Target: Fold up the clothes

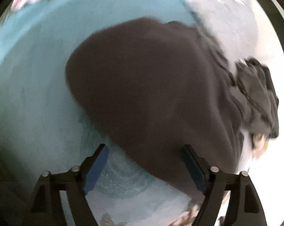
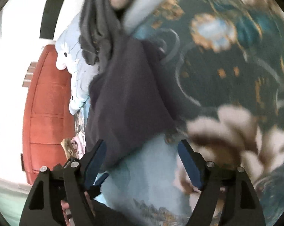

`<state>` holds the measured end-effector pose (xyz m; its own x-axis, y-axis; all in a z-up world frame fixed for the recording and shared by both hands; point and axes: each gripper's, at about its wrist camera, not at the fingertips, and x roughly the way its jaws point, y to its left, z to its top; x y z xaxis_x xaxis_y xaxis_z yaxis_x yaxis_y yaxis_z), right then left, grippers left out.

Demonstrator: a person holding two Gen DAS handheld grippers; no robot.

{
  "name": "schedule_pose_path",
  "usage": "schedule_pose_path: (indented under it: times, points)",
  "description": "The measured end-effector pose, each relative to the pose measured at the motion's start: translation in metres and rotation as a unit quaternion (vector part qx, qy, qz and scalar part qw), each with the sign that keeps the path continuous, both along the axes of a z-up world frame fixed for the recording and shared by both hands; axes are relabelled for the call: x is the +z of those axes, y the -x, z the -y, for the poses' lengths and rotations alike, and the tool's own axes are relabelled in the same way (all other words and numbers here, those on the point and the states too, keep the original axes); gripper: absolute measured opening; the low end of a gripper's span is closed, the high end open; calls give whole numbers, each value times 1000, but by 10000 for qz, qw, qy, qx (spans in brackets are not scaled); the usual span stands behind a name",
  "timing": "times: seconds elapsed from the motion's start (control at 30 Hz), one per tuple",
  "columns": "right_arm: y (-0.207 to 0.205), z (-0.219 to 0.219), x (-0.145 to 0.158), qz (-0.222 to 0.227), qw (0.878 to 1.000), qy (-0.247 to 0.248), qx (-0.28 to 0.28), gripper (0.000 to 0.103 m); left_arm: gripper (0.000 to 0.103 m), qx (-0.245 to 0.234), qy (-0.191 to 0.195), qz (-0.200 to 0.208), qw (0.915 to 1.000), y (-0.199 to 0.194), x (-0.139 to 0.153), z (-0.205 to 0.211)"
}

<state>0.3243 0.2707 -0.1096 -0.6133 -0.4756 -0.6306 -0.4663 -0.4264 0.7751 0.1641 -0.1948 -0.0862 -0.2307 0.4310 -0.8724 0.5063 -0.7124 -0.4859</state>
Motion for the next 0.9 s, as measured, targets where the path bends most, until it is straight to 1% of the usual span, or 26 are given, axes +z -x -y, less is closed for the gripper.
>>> schedule_pose_path:
  times: [0.07, 0.1, 0.17, 0.2, 0.33, 0.43, 0.5, 0.57, 0.63, 0.7, 0.77, 0.8, 0.83, 0.87, 0.9]
  points:
    - [4, 2, -8, -78, 9998, 164, -86, 83, 84, 350, -221, 39, 9991, -3, -11, 12]
    - [6, 3, -12, -117, 9995, 245, -130, 89, 85, 479, -284, 14, 9984, -3, -13, 16]
    - [11, 4, -19, -192, 9989, 379, -217, 89, 88, 674, -352, -115, 9970, -1, -14, 23]
    - [15, 4, -21, -223, 9987, 370, -266, 89, 88, 773, -375, -225, 9961, 0, -13, 27]
    - [30, 0, -29, -437, 9972, 375, -467, 89, 88, 971, -260, -638, 9929, 5, -9, 40]
    - [43, 0, -33, -619, 9957, 418, -547, 89, 88, 893, -199, -691, 9934, 12, -11, 42]
    - [55, 1, -33, -735, 9947, 470, -538, 90, 88, 856, -247, -775, 9930, 15, -11, 42]
    - [69, 1, -33, -771, 9943, 519, -518, 91, 88, 784, -308, -885, 9925, 19, -10, 40]
    - [83, 1, -36, -698, 9945, 596, -507, 91, 88, 620, -323, -1020, 9923, 23, -5, 35]
    - [92, 1, -36, -652, 9949, 609, -481, 92, 84, 455, -338, -1154, 9917, 27, 0, 31]
    - [102, 0, -34, -706, 9941, 686, -450, 92, 79, 278, -350, -1338, 9900, 32, 7, 27]
    - [106, 0, -33, -744, 9937, 719, -430, 91, 79, 174, -353, -1488, 9881, 35, 13, 26]
    - [110, 0, -31, -781, 9933, 753, -409, 91, 79, 85, -310, -1536, 9876, 43, 14, 24]
    - [114, 0, -31, -795, 9932, 760, -374, 91, 78, 8, -236, -1512, 9882, 55, 11, 22]
    - [116, 2, -31, -763, 9940, 714, -312, 91, 78, 48, -253, -1380, 9901, 59, 5, 24]
